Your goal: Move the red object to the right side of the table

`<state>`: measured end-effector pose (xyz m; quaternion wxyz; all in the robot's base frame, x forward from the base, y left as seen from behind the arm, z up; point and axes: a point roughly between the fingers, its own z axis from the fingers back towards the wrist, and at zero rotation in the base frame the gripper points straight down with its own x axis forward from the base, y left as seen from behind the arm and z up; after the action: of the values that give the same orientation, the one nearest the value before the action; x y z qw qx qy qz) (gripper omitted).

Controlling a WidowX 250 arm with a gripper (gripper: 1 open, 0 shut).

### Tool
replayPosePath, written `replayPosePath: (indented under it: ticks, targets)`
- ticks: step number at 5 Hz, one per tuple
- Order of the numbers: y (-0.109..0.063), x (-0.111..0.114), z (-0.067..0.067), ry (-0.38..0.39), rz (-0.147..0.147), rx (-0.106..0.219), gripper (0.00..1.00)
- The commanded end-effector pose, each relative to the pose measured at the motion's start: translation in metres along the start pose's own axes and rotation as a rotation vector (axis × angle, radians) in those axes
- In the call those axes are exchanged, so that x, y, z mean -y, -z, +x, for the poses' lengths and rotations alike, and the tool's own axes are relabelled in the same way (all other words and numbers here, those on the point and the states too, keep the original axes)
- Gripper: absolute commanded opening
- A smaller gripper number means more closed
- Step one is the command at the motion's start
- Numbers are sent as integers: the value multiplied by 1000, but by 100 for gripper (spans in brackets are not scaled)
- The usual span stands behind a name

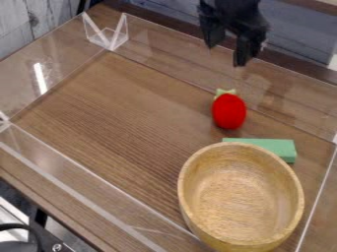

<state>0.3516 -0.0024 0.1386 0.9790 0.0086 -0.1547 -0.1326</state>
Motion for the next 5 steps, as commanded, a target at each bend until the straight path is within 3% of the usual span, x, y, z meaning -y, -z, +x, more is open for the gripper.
replayPosePath:
  ticks: [1,2,3,4,5]
  targets:
    - [-44,-26,12,-19,33,85,100]
    - [-54,-37,-1,9,17,83,100]
    - [-50,-38,-9,63,-13,69,100]
    - [-28,-39,-27,73,-28,50,100]
    - [-17,-42,-42,74,-24,49,100]
